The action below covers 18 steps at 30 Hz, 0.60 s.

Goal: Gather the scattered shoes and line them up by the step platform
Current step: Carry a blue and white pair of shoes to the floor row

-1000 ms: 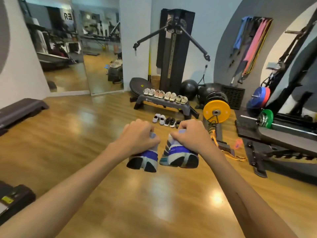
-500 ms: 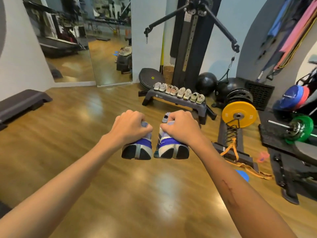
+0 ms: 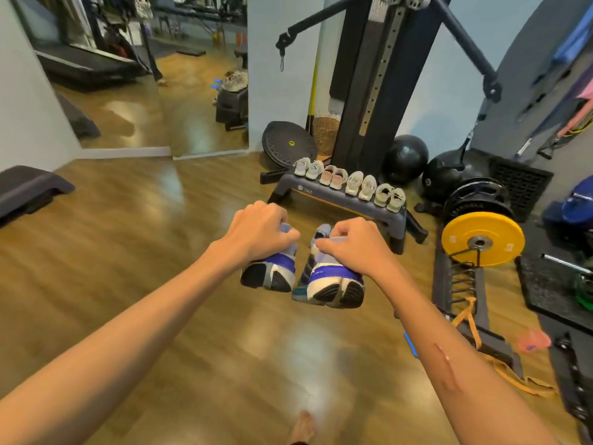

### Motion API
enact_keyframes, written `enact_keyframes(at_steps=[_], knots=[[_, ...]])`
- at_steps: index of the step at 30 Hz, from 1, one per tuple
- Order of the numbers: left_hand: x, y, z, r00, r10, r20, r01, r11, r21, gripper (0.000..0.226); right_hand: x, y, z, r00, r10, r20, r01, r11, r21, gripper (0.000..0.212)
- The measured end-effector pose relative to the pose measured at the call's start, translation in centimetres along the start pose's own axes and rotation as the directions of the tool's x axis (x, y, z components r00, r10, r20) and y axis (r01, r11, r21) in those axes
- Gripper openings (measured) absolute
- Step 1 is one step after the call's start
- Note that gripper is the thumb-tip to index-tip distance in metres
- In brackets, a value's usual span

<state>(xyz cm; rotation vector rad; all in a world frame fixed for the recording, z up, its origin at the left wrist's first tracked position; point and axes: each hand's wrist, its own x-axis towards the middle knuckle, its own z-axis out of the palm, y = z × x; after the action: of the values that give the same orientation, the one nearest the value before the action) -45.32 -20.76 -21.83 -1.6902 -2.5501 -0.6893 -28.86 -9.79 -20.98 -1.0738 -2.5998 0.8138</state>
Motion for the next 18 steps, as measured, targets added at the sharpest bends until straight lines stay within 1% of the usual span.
enact_keyframes(at_steps=[3, 5, 8, 10, 13, 16, 18], knots=[[6.5, -2.3, 2.0, 0.998, -0.034, 0.05, 0.034, 0.999, -0.009, 0.025, 7.2, 1.7, -0.2, 0.992, -0.016, 0.122, 0.017, 1.0, -0.006, 0.026], [10.9, -4.0, 3.3, 0.995, -0.068, 0.074, 0.068, 0.998, 0.002, 0.025, 12.2, 2.6, -0.6, 0.973, -0.035, 0.23, 0.041, 0.999, -0.019, 0.03], [16.4, -6.8, 5.1, 0.991, -0.111, 0.069, 0.111, 0.994, 0.002, 0.027, 19.7, 3.4, -0.7, 0.905, -0.051, 0.423, 0.066, 0.998, -0.021, 0.032], [19.9, -8.9, 6.5, 0.992, -0.119, 0.044, 0.118, 0.993, 0.008, 0.023, 24.7, 4.1, -0.2, 0.871, -0.062, 0.488, 0.08, 0.997, -0.016, 0.033], [25.9, -12.2, 8.8, 0.99, -0.137, 0.027, 0.137, 0.99, 0.014, 0.023, 32.0, 5.7, 1.5, 0.861, -0.047, 0.507, 0.07, 0.997, -0.025, 0.036], [32.7, -15.7, 11.2, 0.992, -0.112, 0.053, 0.111, 0.994, 0.02, 0.022, 39.2, 7.2, 3.2, 0.884, -0.017, 0.467, 0.034, 0.999, -0.028, 0.042], [37.4, -17.8, 12.5, 0.992, -0.091, 0.089, 0.092, 0.996, -0.012, 0.022, 44.0, 7.9, 3.9, 0.901, 0.004, 0.434, 0.002, 1.0, -0.015, 0.042]])
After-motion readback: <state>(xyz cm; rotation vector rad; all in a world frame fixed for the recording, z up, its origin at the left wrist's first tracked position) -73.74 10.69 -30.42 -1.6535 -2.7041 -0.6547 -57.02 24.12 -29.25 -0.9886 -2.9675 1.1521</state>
